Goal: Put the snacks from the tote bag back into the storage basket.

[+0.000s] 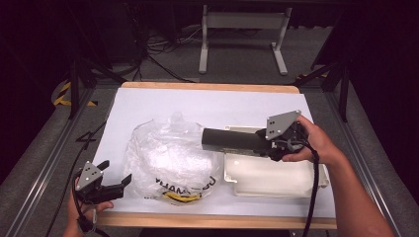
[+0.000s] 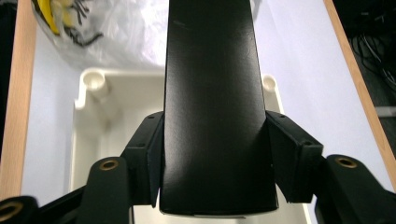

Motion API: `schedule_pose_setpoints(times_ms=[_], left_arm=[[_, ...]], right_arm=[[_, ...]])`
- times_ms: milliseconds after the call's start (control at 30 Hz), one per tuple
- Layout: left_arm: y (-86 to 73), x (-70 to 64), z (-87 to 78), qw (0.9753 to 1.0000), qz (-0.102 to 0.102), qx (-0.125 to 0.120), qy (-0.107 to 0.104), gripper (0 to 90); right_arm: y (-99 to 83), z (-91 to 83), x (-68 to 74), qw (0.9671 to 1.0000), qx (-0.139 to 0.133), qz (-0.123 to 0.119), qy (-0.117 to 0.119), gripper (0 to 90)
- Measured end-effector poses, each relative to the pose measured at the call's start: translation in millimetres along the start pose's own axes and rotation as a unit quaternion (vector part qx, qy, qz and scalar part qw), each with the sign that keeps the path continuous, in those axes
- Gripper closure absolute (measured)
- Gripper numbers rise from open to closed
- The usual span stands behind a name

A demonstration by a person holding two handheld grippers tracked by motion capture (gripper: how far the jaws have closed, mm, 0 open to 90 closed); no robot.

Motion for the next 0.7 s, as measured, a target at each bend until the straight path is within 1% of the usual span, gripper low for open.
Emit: schedule_pose_setpoints(times_ms=[33,67,100,267,500,633,700], left_arm=[[0.0,-0.2,0.1,1.0000,0.001,0.001,0.000,8.4],[0.0,-0.3,0.3,1.0000,0.001,0.002,0.001,8.4],[0.1,-0.6,0.3,1.0000,0.002,0.003,0.001,8.4],[0.4,-0.8,1.2,1.0000,0.002,0.005,0.001,8.4],[0.4,-1.0,0.8,1.0000,0.002,0.006,0.000,8.4],[0.2,-0.5,0.4,1.0000,0.001,0.005,0.001,8.4],[0.2,-0.2,0.3,1.0000,0.001,0.005,0.001,8.4]], right_arm=[[0.0,0.0,0.0,1.0000,0.000,0.000,0.000,43.2],[-8.7,-7.8,-2.3,1.0000,0.003,0.004,-0.005,43.1],[-8.7,-7.8,-2.3,1.0000,0.003,0.004,-0.005,43.1],[-26.5,-20.3,-7.1,0.9997,0.008,0.016,-0.015,43.1],[-37.2,-25.2,-8.8,0.9996,0.014,0.019,-0.017,43.1],[-40.5,-25.5,-8.8,0.9996,0.017,0.018,-0.012,43.1],[-43.5,-25.4,-8.1,0.9996,0.022,0.016,-0.008,43.1]])
Point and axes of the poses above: each handheld gripper's, and its own axes: z roughly forward along the jaws, y roughly out of its top, x roughly to its left, the point moved 3 cm from there along z, roughly forward along the jaws, and after that the axes turned 14 degrees about -y, right-handed, at the moved point
